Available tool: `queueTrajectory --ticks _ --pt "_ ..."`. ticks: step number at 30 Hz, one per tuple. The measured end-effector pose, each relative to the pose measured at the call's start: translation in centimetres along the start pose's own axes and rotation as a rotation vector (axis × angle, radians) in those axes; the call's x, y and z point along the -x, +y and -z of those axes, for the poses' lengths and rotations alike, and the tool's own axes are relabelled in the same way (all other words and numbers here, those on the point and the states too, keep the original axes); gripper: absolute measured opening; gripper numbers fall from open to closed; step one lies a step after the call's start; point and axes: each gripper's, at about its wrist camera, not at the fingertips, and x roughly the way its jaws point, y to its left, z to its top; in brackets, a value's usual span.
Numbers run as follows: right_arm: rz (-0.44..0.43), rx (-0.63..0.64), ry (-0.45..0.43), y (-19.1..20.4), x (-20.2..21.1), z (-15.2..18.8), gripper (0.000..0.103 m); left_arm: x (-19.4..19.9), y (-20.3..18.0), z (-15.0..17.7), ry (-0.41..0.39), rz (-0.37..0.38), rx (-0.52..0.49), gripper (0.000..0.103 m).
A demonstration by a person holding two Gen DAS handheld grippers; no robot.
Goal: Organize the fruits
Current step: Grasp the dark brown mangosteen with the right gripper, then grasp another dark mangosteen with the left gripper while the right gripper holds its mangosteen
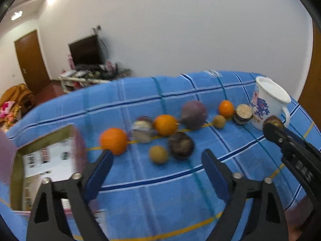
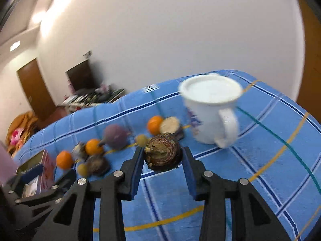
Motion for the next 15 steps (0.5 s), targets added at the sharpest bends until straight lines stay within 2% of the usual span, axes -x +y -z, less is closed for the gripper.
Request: queueTrajectory --ticks 3,7,8,10,13,15 --pt "0.015 -0.03 -0.015 -0.5 0.4 -0.1 0.041 -2.2 -1.5 -0.8 0.042 0.011 -0.001 0.081" --pt "0.033 -0.028 -0.05 -0.4 1.2 -0.1 0.041 -4.6 -3.3 -1.4 0.088 0.005 -0.035 0.063" --pt "0.032 -0.029 -0.055 -0.5 1.6 -0.2 0.041 -5.3 -3.6 -1.5 0.109 -0.001 -0.044 0.061" --pt "0.025 -0.029 -0.051 -0.5 1.5 -0.1 0.041 -6.0 -4.2 -1.6 0.107 -0.019 -0.052 0.059" --pt "0.001 -0.04 -0.019 -0.7 0.9 -0.1 0.041 -7.5 -4.5 -1.7 0.154 -0.042 -0.046 0.06" --pt "-0.011 -0.047 -0.004 -1.0 0.8 0.0 0.041 -7.8 -4.5 -1.6 0.128 -0.035 -0.038 0.059"
